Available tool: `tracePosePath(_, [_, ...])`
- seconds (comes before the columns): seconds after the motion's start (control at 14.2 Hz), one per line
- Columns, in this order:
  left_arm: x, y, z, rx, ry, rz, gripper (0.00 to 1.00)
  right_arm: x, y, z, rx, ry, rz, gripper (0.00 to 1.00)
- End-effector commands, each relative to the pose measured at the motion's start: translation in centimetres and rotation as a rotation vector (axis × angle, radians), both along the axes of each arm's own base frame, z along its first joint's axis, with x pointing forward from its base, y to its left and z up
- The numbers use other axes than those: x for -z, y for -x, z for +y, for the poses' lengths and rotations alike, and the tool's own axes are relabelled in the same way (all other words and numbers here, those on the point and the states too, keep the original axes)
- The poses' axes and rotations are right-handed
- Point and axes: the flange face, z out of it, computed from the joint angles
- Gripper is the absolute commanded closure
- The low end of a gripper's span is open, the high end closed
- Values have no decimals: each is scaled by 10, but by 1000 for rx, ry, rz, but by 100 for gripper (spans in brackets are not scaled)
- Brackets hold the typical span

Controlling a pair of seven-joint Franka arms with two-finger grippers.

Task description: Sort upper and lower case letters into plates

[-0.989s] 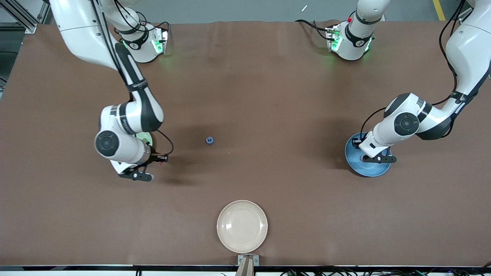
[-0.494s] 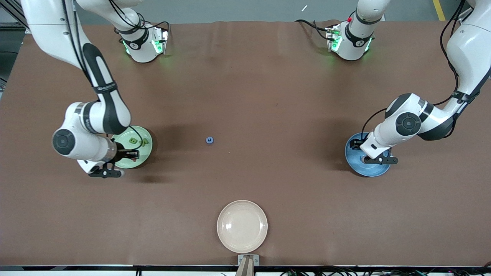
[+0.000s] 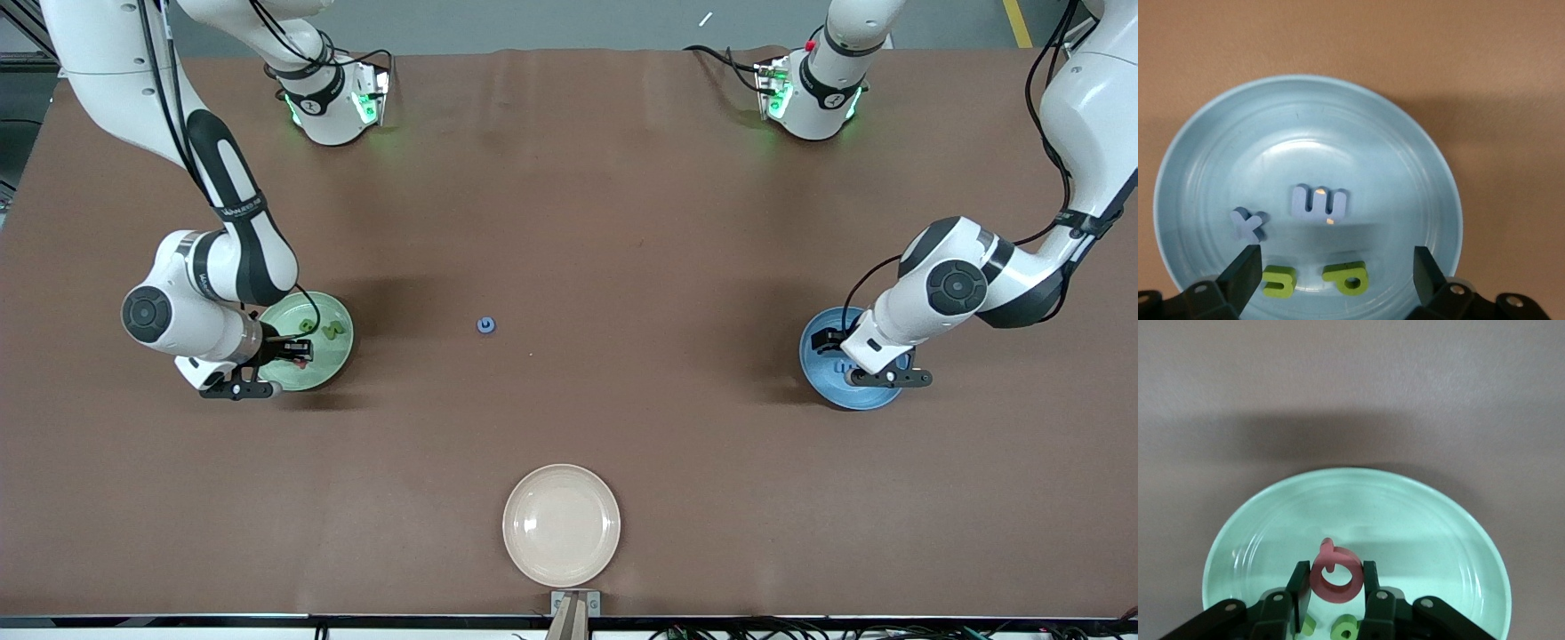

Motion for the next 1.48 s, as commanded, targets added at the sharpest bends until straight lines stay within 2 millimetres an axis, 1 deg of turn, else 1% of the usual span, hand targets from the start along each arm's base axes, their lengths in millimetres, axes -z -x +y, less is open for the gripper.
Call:
tracePosePath(0.0, [-13, -3, 1, -8, -12, -18, 0, 2, 15, -3, -12, -6, 18, 92])
tracePosePath(0.07, [-21, -9, 4, -25, 0, -21, 0, 2, 16, -3, -11, -6, 21, 87])
tracePosePath(0.14, [-27, -13, -2, -15, 21, -15, 0, 2, 16, -3, -11, -6, 21, 84])
tracePosePath(0.21, [-32, -14, -9, 2, 30, -6, 0, 2, 16, -2, -13, -7, 21, 70])
tracePosePath(0.28, [-39, -14, -11, 6, 44, 9, 0, 2, 16, -3, -11, -6, 21, 59])
tracePosePath(0.35, [-42, -12, -21, 21, 56, 27, 0, 2, 16, -3, -12, -7, 22, 54])
tracePosePath(0.42, [-43, -14, -23, 24, 58, 50, 0, 2, 15, -2, -14, -7, 22, 35])
tracePosePath(0.49, [-45, -16, -29, 31, 63, 66, 0, 1, 15, -2, -13, -8, 22, 11])
tracePosePath(0.57, [-48, -19, -34, 23, 70, 74, 0, -1, 15, -1, -13, -8, 19, 0])
tracePosePath(0.64, [-49, -20, -45, 18, 79, 87, 0, -3, 15, 0, -12, -9, 20, 0])
tracePosePath(0.78, [-50, -24, -61, -1, 84, 95, 0, -10, 14, 11, -4, -20, 39, 0])
tracePosePath(0.85, [-54, -25, -72, -11, 86, 94, 0, -18, 13, 18, 11, -21, 34, 0])
tracePosePath(0.92, [-57, -24, -81, -13, 88, 98, 1, -23, 15, 35, 33, -17, 42, 0])
tracePosePath(0.99, [-59, -24, -84, -29, 84, 97, 1, -31, 16, 58, 61, -10, 48, 0])
tracePosePath(1.13, [-72, -24, -96, -25, 86, 83, 1, -41, 22, 106, 120, 10, 43, 0])
tracePosePath(1.27, [-84, -23, -104, -33, 61, 61, 1, -43, 31, 152, 151, 27, 37, 0])
tracePosePath(1.41, [-100, -25, -99, -56, 58, 36, 1, -42, 46, 205, 154, 37, 17, 0])
